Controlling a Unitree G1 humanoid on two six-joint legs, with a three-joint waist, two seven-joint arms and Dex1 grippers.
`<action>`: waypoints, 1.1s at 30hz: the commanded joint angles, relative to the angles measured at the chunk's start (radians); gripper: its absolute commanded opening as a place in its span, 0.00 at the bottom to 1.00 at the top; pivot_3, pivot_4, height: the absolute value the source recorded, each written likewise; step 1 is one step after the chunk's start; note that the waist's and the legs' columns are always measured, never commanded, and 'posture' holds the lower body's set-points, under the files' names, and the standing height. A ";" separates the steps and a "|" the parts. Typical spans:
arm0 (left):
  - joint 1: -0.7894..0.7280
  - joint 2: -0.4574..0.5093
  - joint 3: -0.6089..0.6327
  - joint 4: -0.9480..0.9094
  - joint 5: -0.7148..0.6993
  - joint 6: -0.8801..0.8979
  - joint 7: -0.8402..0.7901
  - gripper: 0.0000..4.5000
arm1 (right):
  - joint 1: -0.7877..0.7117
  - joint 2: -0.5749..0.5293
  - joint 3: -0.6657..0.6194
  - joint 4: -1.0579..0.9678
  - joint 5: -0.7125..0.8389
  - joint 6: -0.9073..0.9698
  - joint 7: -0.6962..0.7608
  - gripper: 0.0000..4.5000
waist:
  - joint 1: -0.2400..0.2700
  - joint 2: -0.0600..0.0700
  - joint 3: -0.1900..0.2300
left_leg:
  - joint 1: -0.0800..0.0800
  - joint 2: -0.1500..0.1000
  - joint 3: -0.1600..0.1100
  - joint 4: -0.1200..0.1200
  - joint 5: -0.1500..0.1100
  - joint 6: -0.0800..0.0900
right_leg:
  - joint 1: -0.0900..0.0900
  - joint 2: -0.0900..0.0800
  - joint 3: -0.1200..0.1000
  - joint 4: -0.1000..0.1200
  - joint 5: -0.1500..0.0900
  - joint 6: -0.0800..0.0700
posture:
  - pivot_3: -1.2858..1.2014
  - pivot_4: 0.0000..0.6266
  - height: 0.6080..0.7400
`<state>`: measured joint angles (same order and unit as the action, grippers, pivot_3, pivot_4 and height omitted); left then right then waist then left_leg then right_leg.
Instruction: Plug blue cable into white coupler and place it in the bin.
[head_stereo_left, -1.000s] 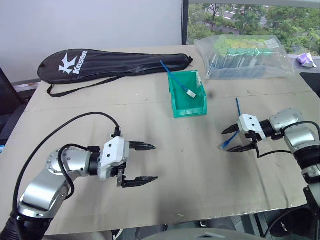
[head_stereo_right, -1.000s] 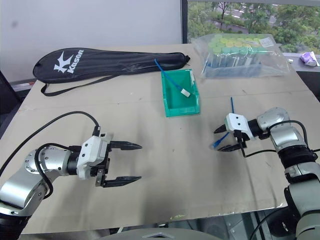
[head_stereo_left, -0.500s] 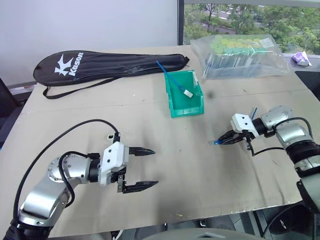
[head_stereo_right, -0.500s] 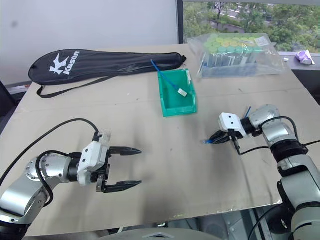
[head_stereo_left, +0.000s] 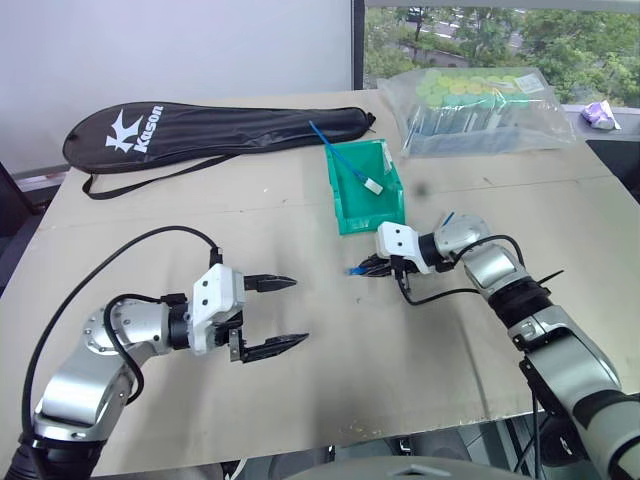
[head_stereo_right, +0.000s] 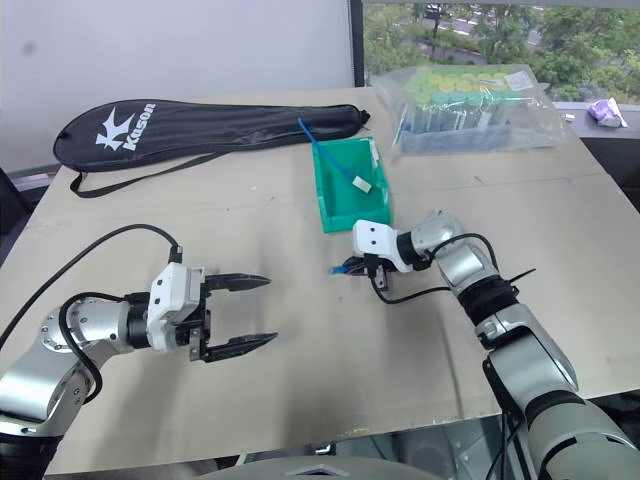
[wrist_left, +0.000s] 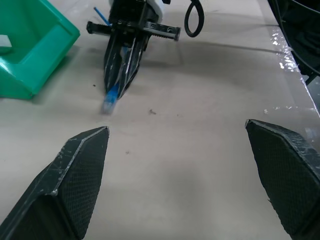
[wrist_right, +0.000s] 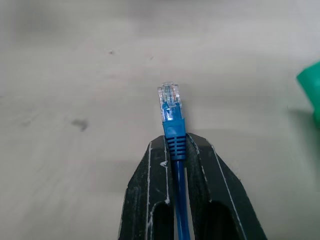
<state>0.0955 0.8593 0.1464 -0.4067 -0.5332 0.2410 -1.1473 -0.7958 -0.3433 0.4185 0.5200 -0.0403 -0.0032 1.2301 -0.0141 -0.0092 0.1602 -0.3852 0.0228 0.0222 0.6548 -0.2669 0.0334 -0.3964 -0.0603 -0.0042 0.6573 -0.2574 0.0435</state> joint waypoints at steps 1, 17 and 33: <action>-0.018 0.004 0.011 -0.013 0.015 0.057 0.064 1.00 | 0.011 -0.035 -0.041 -0.094 0.051 0.062 0.046 0.34 | 0.003 0.000 0.000 | 0.000 0.000 0.000 0.000 0.000 0.000 | 0.000 0.000 0.000 0.000 0.000 0.000 | 0.52 0.24 1.00; -0.480 -0.181 -0.402 0.337 0.276 0.203 0.159 1.00 | 0.785 -0.133 -0.564 -0.904 0.485 0.384 -0.229 0.99 | 0.037 -0.007 -0.001 | -0.002 -0.004 -0.004 0.002 0.000 0.000 | 0.003 0.004 -0.004 0.000 -0.001 0.002 | 0.52 0.24 1.00; -0.701 -0.304 -0.508 0.703 0.423 -0.004 -0.042 0.61 | 0.981 -0.130 -0.541 -0.984 0.458 0.293 -0.372 1.00 | 0.026 -0.006 -0.002 | -0.007 -0.002 -0.004 0.015 0.000 0.001 | 0.001 0.007 0.002 0.003 -0.001 0.002 | 0.52 0.24 1.00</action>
<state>-0.6105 0.5551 -0.3300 0.2837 -0.1337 0.2448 -1.1590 0.1812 -0.4654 -0.1233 -0.4439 0.4118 0.3178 0.8626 0.0116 -0.0156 0.1586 -0.3919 0.0207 0.0180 0.6696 -0.2672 0.0340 -0.3949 -0.0535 -0.0024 0.6606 -0.2587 0.0458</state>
